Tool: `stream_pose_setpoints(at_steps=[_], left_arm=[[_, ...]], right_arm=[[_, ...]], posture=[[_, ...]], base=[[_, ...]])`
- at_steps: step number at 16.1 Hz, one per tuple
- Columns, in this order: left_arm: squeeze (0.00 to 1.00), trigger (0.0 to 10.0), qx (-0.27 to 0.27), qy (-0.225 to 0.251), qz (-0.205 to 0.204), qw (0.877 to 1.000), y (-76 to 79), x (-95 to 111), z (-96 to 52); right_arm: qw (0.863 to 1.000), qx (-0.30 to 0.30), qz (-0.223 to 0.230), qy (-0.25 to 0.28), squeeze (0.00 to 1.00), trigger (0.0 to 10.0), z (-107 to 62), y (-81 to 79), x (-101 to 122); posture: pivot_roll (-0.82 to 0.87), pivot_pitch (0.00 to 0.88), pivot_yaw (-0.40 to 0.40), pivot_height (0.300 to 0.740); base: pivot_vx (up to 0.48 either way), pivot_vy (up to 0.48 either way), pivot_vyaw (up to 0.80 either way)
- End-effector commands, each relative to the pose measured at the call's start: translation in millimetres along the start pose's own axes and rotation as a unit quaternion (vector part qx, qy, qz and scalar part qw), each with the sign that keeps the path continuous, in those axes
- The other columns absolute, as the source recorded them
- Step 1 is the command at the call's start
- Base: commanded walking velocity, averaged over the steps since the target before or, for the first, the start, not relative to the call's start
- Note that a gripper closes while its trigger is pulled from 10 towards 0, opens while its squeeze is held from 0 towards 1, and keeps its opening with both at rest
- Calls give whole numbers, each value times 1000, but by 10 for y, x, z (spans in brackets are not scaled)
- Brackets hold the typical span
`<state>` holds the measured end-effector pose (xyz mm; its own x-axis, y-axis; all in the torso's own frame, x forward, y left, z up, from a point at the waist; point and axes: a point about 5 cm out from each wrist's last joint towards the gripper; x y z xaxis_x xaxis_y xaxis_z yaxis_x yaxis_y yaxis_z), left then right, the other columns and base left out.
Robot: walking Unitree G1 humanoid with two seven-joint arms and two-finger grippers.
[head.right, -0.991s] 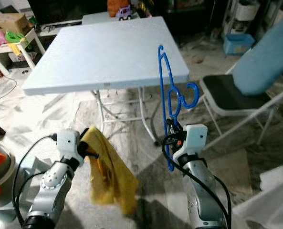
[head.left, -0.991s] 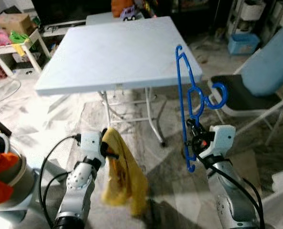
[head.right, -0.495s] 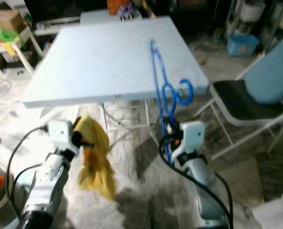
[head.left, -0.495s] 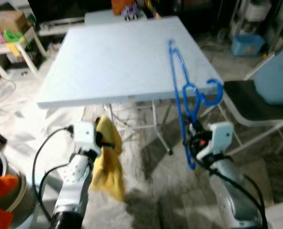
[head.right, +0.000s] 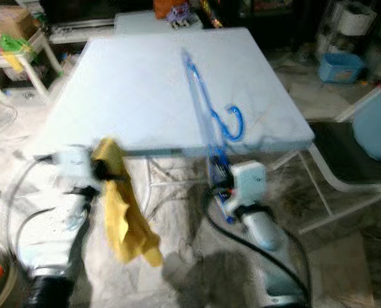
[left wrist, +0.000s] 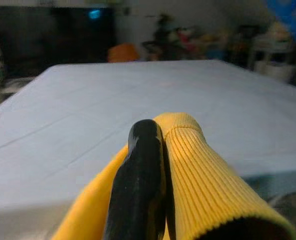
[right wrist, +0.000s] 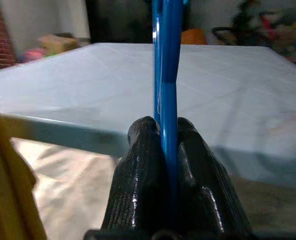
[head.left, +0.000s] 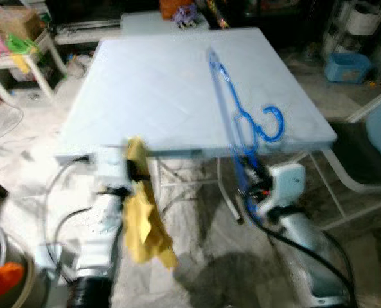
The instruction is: Hang hanger
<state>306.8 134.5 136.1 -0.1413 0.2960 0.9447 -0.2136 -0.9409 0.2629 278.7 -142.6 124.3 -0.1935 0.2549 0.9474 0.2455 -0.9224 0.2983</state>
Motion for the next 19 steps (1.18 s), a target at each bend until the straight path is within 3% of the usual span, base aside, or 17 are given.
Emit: stream_pose_setpoints(at_steps=[1,8,13,19], left_arm=[[0,10000,-14,44,19,999,30,227,66],[0,10000,-12,36,20,999,42,245,65],[0,10000,-17,81,55,995,64,439,135],[0,10000,10,76,72,994,11,391,134]], right_arm=[[1000,1,-4,19,0,10000,39,-42,75],[999,21,-22,18,0,10000,-21,-68,42],[999,16,-33,2,0,10000,-92,32,-40],[999,27,-35,-8,0,10000,-159,-42,-95]], posture=[[-48,94,16,740],[-39,97,13,740],[-38,99,12,740],[-46,107,12,740]], base=[[469,0,0],[454,0,0],[0,0,0],[0,0,0]])
Point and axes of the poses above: a point about 5 cm out from each wrist's last joint towards the gripper, its own z axis pointing out of the wrist towards the gripper, its own x axis along the axis of the wrist's last joint, y = z × x, and after that the axes turned 15 degrees about -z, right-handed
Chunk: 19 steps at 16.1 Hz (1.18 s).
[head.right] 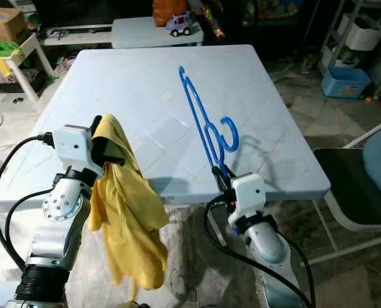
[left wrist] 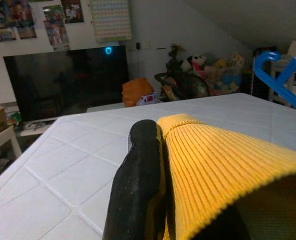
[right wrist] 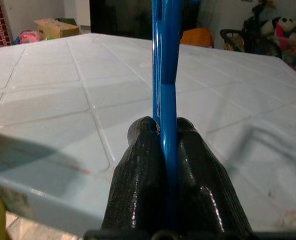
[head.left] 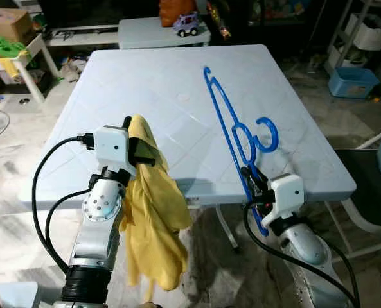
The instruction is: Hang hanger
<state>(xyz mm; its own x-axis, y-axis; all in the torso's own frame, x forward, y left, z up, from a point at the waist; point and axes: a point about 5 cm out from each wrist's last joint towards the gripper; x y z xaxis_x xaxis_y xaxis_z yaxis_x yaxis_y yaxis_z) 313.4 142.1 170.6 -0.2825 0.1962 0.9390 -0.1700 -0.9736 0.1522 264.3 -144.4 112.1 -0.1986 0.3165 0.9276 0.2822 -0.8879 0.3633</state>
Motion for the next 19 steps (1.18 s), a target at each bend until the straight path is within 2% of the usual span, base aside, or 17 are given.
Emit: stream_pose_setpoints(at_steps=[1,6,7,8,9,10,11,14,15,16,17,18,19], left_arm=[[0,10000,-1,14,7,1000,4,46,24],[0,10000,-20,13,23,999,5,53,59],[0,10000,-46,10,19,999,4,90,118],[0,10000,-96,3,43,994,16,164,332],[0,10000,-90,10,43,995,-72,313,613],[0,10000,-83,12,42,996,-96,352,678],[0,10000,-27,18,66,997,-224,629,1063],[0,10000,-40,28,121,992,-179,879,1271],[0,10000,-13,38,108,993,-224,1142,1409],[0,10000,23,77,96,992,-253,1497,1503],[0,10000,33,101,99,989,-246,1649,1524],[0,10000,52,170,122,976,-186,2023,1549],[0,10000,56,296,187,935,23,2539,1505]], right_arm=[[1000,0,-4,-3,0,10000,-9,30,-10],[1000,-2,-5,-14,0,10000,-18,46,-66],[1000,-2,-5,-16,0,10000,-22,43,-70],[1000,-2,-1,-21,0,10000,-25,39,-86],[1000,7,-1,-21,0,10000,-12,8,-91],[1000,9,-1,-21,0,10000,-9,1,-91],[1000,13,-1,-21,0,10000,14,-21,-87],[1000,3,-5,-25,0,10000,17,20,-90],[999,-6,-10,-33,0,10000,1,64,-113],[999,-13,-14,-44,0,10000,-16,97,-144],[999,-16,-16,-48,0,10000,-22,110,-155],[998,-24,-18,-47,0,10000,-34,135,-151],[998,-41,-20,-43,0,10000,-58,182,-127]], posture=[[-48,107,15,740],[-38,110,17,740],[-33,115,10,740],[-22,118,5,740],[-20,119,6,740],[-18,123,5,740],[-24,125,7,740],[-47,136,23,740],[-62,142,34,740],[-75,147,42,740],[-79,149,44,740],[-89,150,51,740],[-112,153,60,740]], base=[[0,0,0],[0,0,0],[0,0,0],[0,0,0],[0,0,0],[0,0,0],[0,0,0],[0,0,0],[0,0,0],[0,0,0],[0,0,0],[0,0,0],[0,0,0]])
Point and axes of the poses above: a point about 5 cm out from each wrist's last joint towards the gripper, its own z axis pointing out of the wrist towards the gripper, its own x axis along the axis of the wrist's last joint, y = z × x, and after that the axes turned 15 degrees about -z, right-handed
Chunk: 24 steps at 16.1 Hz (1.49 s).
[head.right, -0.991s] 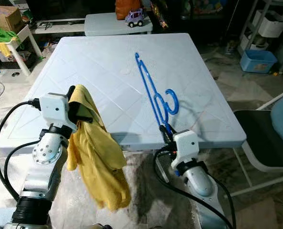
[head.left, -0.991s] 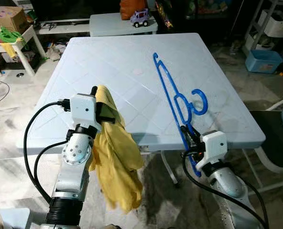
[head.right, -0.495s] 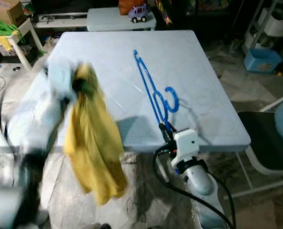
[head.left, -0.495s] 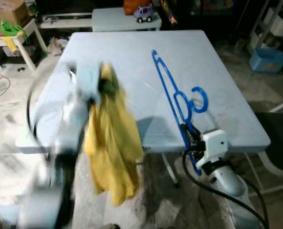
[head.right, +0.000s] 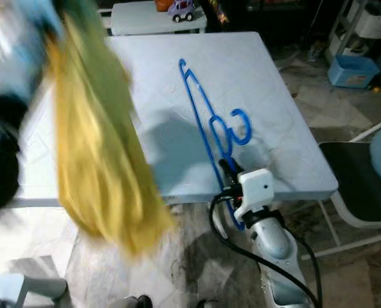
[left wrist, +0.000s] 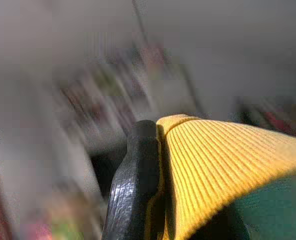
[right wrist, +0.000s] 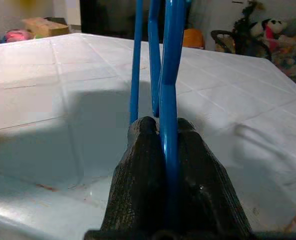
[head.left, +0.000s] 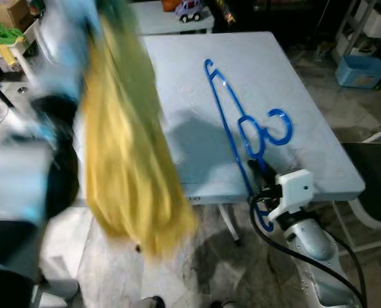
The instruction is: Hang hanger
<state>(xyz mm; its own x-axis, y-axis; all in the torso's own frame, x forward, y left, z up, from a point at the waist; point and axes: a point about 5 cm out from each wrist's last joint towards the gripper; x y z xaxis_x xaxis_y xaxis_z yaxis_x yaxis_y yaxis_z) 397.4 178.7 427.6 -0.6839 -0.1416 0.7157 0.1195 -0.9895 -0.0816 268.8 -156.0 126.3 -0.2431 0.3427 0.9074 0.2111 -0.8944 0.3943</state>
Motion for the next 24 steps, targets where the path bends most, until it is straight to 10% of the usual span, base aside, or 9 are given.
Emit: stream_pose_setpoints(at_steps=[1,3,5,6,7,10,15,19,24], left_arm=[[0,10000,-3,129,38,991,78,489,120],[0,10000,-63,190,49,979,333,479,3],[0,10000,-151,132,62,978,565,-85,-337],[173,10000,-158,82,56,982,573,-367,-493],[1000,10000,-160,48,50,985,562,-550,-610],[1000,10000,-163,-76,58,982,373,-1225,-1223],[1000,10000,-173,-221,50,958,103,-1680,-1773],[1000,10000,-130,-225,8,966,-28,-1718,-2015],[1000,10000,-123,-210,-102,965,289,-1533,-2399]], right_arm=[[998,-14,-1,-61,0,10000,-91,26,-206],[998,-20,0,-62,0,10000,-127,8,-208],[998,-13,5,-63,0,10000,-145,-47,-204],[998,-8,5,-63,0,10000,-145,-66,-203],[998,-3,6,-63,0,10000,-144,-75,-203],[998,18,1,-63,0,10000,-112,-78,-201],[997,44,-4,-63,0,10000,-50,-92,-210],[996,50,0,-70,0,10000,-82,-135,-257],[995,66,5,-68,0,10000,-58,-231,-255]], posture=[[-117,153,63,740],[-127,152,66,740],[-125,155,59,740],[-123,154,55,740],[-120,154,48,740],[-103,152,22,740],[-80,136,8,740],[-66,135,21,740],[-36,138,10,740]], base=[[0,0,0],[0,0,0],[0,0,0],[0,0,0],[0,0,0],[0,0,0],[0,0,0],[0,0,0],[0,0,0]])
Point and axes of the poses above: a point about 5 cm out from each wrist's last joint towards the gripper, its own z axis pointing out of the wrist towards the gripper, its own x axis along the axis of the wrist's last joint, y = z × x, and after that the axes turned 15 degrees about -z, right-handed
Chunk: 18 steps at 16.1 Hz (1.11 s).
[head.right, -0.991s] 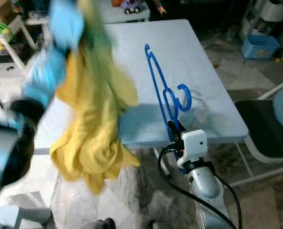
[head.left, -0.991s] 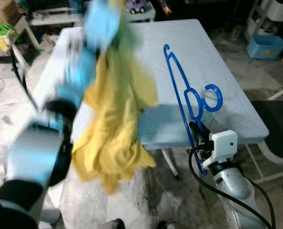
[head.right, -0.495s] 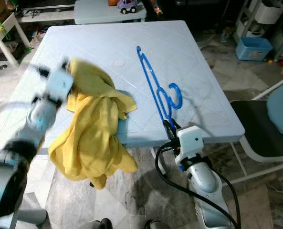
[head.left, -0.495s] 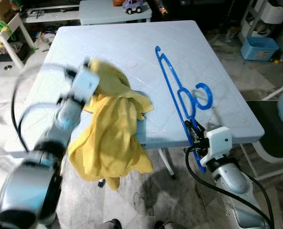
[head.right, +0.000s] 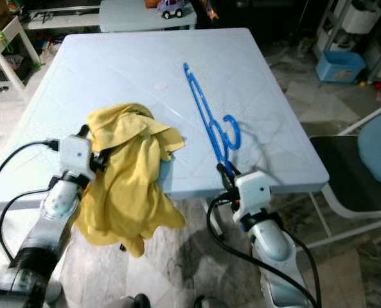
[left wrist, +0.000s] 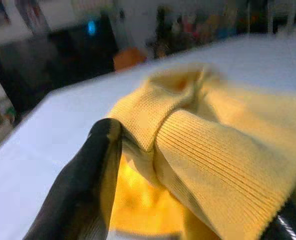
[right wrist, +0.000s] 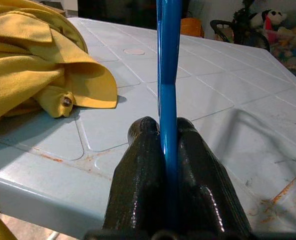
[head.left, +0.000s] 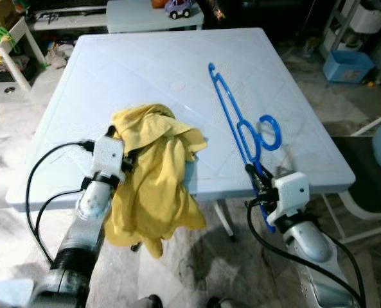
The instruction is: Hang hanger
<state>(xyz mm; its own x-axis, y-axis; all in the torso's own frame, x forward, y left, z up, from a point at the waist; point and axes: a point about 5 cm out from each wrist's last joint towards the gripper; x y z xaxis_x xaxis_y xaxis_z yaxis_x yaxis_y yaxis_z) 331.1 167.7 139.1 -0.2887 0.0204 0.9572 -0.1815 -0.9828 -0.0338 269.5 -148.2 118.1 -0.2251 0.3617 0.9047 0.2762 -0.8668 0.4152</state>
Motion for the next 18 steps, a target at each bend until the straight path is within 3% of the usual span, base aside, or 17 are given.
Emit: stream_pose_setpoints(at_steps=[1,3,6,7,9,10,12,14,17,18], left_arm=[[1000,10000,-39,51,35,997,118,179,16],[1000,10000,-32,59,34,997,127,218,-34],[1000,10000,-1,32,-24,999,108,221,-212],[1000,10000,1,5,-72,997,130,176,-261],[1000,10000,-36,-77,-180,980,282,14,-364],[1000,10000,-29,-88,-217,972,291,-4,-418],[1000,10000,-15,-108,-248,963,271,-11,-465],[1000,10000,-4,-143,-305,941,290,-38,-452],[1000,10000,-14,-188,-290,938,330,-120,-491],[0,10000,-37,-272,-258,927,390,-308,-595]], right_arm=[[998,34,10,-53,0,10000,-36,-135,-199],[998,35,6,-50,0,10000,-19,-120,-198],[998,39,8,-51,0,10000,-15,-149,-206],[998,41,7,-52,0,10000,-14,-162,-209],[998,45,4,-51,0,10000,-4,-172,-213],[998,46,4,-51,0,10000,6,-179,-215],[998,47,4,-50,0,10000,15,-185,-217],[998,48,3,-49,0,10000,24,-200,-219],[998,48,1,-50,0,10000,27,-201,-220],[998,47,-1,-49,0,10000,31,-197,-220]], posture=[[-33,137,9,740],[-29,136,7,740],[-16,140,7,740],[-14,141,7,740],[-11,142,8,740],[-7,142,9,740],[-2,142,10,740],[-1,140,11,740],[-3,141,12,740],[-8,138,14,740]], base=[[0,0,0],[0,0,0],[0,0,0],[0,0,0],[0,0,0],[0,0,0],[0,0,0],[0,0,0],[0,0,0],[0,0,0]])
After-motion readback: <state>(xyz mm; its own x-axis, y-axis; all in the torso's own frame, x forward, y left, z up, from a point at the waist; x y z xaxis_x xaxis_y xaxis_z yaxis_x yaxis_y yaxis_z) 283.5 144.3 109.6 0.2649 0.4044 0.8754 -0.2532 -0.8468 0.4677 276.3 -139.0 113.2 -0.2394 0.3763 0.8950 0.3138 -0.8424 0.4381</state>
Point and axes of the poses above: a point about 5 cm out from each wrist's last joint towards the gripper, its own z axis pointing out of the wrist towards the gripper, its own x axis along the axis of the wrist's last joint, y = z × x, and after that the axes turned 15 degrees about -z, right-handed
